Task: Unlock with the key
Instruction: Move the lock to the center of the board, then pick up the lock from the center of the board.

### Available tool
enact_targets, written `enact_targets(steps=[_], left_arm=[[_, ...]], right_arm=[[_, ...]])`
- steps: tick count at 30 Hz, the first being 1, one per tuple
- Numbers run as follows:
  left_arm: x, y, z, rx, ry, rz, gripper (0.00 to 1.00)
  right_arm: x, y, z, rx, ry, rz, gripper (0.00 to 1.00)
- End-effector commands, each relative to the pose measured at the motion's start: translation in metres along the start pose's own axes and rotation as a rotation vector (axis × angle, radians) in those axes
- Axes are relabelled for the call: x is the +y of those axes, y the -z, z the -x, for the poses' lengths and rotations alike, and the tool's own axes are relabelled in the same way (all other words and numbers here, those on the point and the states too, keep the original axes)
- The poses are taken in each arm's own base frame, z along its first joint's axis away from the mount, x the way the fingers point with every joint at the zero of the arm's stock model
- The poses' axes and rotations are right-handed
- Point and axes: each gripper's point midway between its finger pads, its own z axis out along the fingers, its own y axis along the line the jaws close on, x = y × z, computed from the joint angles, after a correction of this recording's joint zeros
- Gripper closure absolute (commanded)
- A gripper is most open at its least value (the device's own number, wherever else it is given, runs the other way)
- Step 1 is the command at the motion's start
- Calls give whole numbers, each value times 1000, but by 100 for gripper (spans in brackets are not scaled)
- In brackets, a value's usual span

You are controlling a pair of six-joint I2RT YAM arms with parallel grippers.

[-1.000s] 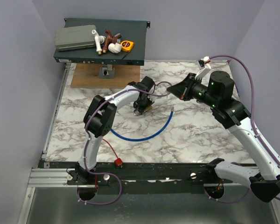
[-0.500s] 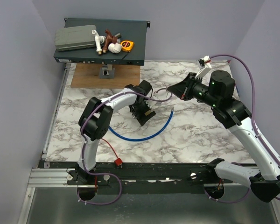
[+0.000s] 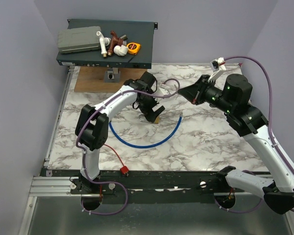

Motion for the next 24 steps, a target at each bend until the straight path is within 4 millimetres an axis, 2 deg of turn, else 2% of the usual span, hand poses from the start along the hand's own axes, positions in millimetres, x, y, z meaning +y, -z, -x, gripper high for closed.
enact_targets(steps=[1, 5, 9, 13, 16, 20, 24], left_arm=[[-16, 19, 6, -111, -240, -62, 1], [-6, 22, 2, -138, -426, 10, 2], [-9, 18, 5, -109, -476, -73, 1], [-4, -1, 11, -55, -464, -89, 1], [7, -20, 7, 26, -512, -30, 2], [9, -39, 3, 90, -515, -5, 1], [7, -49, 5, 94, -462, -24, 9]], right_arm=[[0, 9, 13, -49, 31, -18, 99], [0, 10, 14, -51, 30, -20, 99], [1, 11, 17, -59, 33, -22, 99], [2, 12, 19, -63, 37, -26, 99], [2, 13, 23, -75, 36, -29, 99], [5, 18, 28, -90, 39, -33, 99], [2, 19, 27, -85, 39, -47, 99]])
